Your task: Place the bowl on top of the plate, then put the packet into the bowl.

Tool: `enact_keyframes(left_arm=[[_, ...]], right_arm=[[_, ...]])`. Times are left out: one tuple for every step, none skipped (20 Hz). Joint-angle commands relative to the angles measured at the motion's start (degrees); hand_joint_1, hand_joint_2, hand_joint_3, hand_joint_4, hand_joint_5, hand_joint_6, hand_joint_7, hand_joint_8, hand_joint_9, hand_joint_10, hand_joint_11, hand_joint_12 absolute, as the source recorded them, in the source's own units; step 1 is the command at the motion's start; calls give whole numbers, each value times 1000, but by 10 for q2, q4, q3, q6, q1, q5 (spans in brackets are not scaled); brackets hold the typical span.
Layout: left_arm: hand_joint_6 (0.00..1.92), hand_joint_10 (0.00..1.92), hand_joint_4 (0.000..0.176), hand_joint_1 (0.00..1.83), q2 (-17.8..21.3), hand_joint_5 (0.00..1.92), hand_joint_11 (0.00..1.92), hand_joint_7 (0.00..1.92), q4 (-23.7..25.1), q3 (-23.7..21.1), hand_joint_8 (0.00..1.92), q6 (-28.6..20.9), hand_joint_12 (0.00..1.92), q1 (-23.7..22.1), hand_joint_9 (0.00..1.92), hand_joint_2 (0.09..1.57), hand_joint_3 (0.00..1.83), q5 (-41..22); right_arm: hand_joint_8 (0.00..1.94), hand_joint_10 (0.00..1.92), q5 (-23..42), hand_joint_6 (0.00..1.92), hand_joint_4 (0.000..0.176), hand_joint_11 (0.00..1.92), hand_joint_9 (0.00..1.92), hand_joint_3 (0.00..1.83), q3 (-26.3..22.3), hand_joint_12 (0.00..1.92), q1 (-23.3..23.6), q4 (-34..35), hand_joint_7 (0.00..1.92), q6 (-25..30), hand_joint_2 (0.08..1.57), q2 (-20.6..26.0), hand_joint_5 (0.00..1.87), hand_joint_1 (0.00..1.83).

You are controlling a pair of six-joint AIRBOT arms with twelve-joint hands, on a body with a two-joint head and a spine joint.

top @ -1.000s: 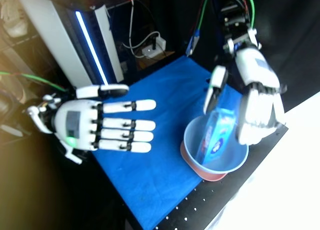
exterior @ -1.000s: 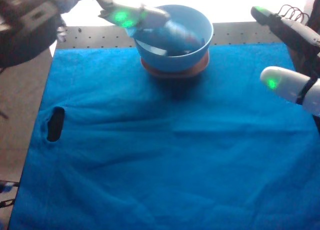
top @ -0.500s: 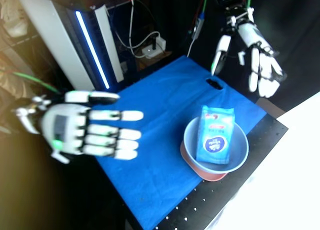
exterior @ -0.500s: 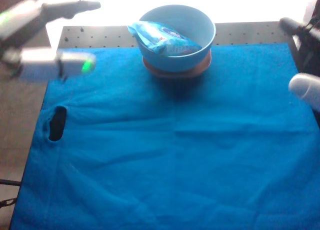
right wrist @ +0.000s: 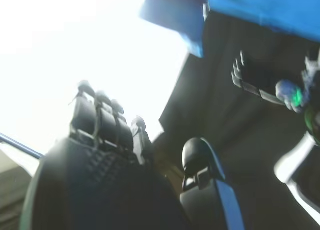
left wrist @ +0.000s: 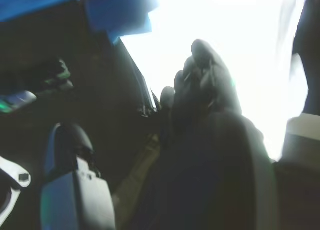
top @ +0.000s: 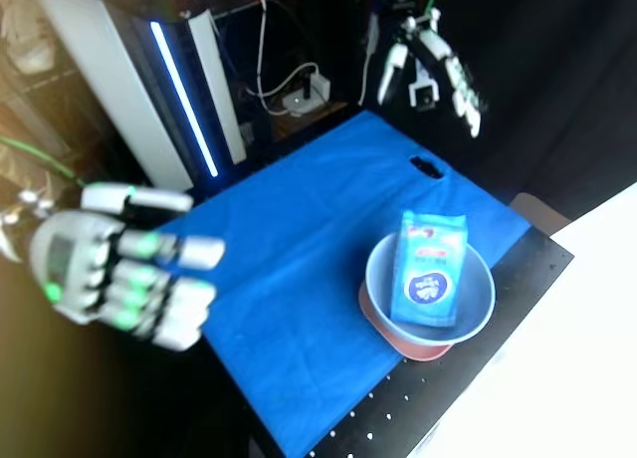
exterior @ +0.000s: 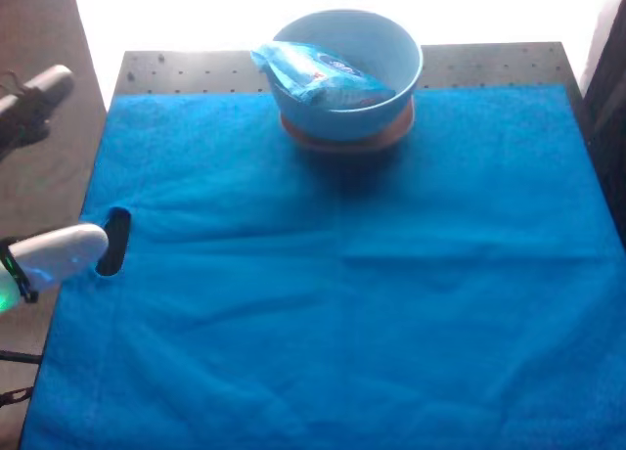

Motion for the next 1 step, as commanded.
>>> enact_keyframes(left_arm=[[2,4,96,634,2,141,3,121,6,0,0,0,658,-3,146,989,1,-77]], right_arm=[[0,0,103,0,151,0,0,1,-1,0,2,4,0,4,1346,4,0,141]])
